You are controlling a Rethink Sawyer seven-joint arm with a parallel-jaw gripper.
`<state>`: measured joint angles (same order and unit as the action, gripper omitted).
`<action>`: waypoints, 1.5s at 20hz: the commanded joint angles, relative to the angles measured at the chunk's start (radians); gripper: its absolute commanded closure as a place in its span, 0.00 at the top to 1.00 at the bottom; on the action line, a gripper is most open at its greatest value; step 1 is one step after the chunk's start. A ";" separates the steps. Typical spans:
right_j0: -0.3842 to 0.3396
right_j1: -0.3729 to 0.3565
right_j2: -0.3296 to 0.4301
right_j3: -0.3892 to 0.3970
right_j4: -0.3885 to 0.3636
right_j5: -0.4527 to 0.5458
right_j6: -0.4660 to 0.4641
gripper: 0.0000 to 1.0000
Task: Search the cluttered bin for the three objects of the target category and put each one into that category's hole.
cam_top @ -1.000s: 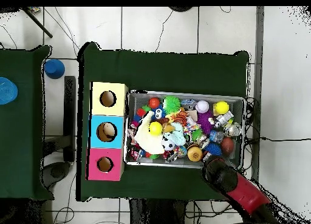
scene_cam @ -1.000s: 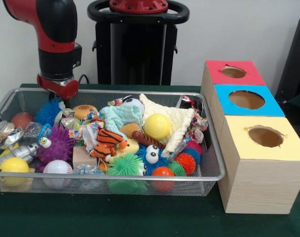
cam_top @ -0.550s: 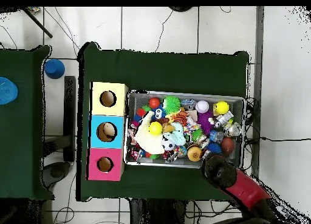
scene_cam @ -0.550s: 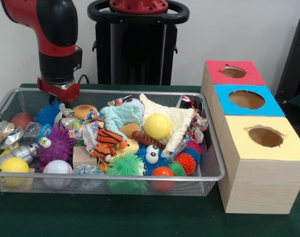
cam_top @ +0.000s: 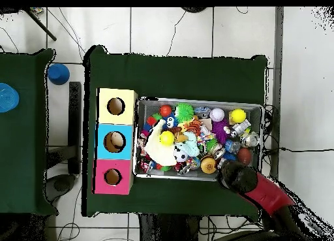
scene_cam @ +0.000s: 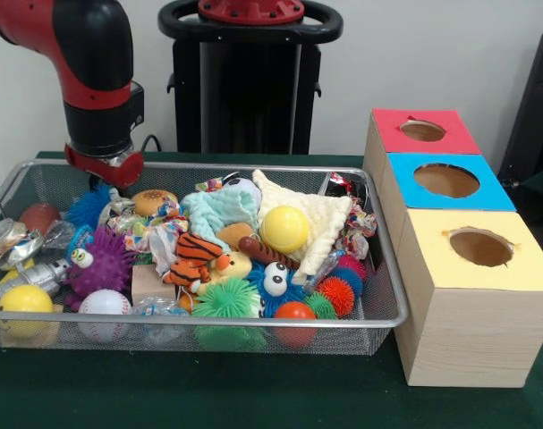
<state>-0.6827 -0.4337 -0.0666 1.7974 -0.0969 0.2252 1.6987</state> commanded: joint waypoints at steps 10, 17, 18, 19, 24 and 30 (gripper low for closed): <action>0.011 0.047 0.077 -0.115 -0.051 0.148 0.007 1.00; 0.019 0.027 0.078 -0.120 -0.046 0.167 0.010 1.00; 0.024 0.025 0.079 -0.125 -0.044 0.172 0.011 1.00; 0.026 0.024 0.078 -0.126 -0.042 0.169 0.016 1.00; 0.024 0.005 0.081 -0.122 -0.034 0.175 0.025 1.00; 0.020 -0.034 0.085 -0.095 -0.044 0.249 -0.010 1.00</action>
<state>-0.6770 -0.4512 -0.0674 1.7555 -0.1113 0.3265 1.6987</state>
